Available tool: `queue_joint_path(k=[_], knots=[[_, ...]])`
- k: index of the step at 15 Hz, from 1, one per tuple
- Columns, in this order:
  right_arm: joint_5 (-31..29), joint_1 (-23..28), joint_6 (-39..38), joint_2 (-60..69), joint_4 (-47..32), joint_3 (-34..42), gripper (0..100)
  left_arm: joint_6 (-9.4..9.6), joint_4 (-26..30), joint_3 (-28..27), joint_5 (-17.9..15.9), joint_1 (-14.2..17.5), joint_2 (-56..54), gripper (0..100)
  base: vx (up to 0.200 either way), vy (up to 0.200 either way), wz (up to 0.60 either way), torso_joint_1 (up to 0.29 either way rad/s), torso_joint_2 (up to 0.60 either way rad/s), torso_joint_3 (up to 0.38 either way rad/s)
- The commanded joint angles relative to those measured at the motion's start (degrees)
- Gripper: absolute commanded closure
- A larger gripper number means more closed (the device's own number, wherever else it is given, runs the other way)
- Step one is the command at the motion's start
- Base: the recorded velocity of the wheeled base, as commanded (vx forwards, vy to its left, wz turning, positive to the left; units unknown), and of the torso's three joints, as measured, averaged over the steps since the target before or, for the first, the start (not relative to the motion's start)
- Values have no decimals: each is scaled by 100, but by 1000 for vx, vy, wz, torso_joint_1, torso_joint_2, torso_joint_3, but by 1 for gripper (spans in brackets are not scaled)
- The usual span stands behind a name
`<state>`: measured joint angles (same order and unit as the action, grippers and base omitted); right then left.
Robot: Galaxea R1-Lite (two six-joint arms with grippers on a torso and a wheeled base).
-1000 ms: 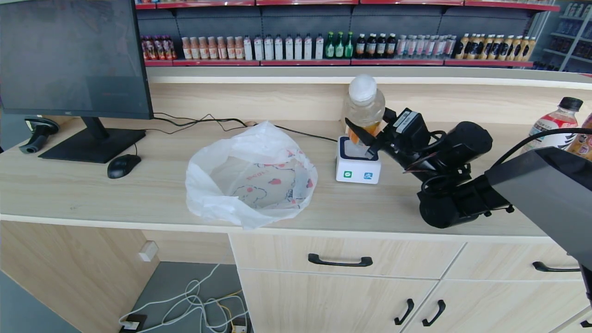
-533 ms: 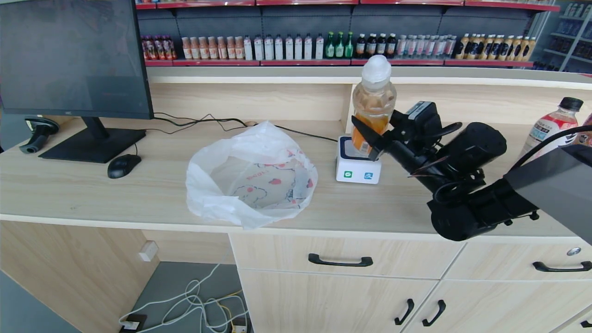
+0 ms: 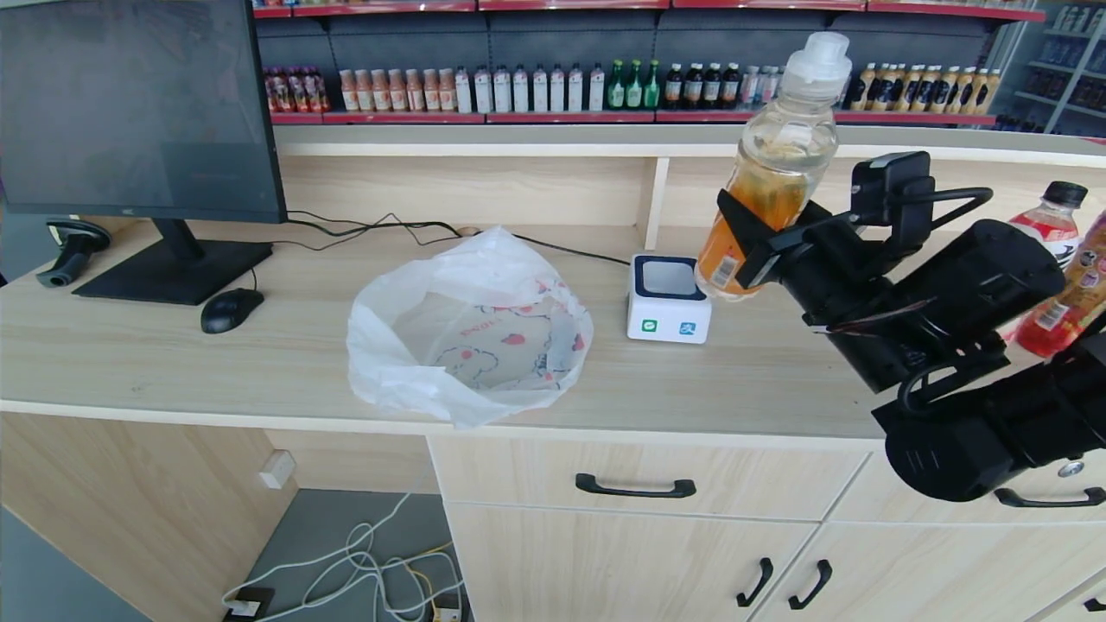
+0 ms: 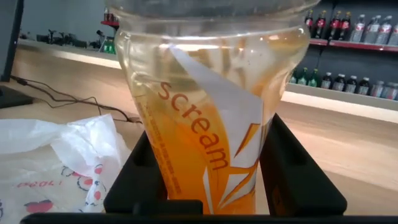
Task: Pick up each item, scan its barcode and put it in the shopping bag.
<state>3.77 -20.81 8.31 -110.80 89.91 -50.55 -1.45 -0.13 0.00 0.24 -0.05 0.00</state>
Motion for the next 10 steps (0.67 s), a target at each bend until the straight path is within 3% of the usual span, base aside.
queue_joint_path(k=[1, 5, 10], knots=[[-262, -318, 12, 296, 9, 599, 100, -4, -4, 0, 2, -4, 9, 0, 0, 0, 0, 0, 0, 0], [-992, -406, -366, 612, 9, 1883, 100, -4, -4, 0, 2, -4, 9, 0, 0, 0, 0, 0, 0, 0], [-1001, -371, -506, 630, 9, 2181, 100, -22, -4, 0, 2, 5, 9, 0, 0, 0, 0, 0, 0, 0]])
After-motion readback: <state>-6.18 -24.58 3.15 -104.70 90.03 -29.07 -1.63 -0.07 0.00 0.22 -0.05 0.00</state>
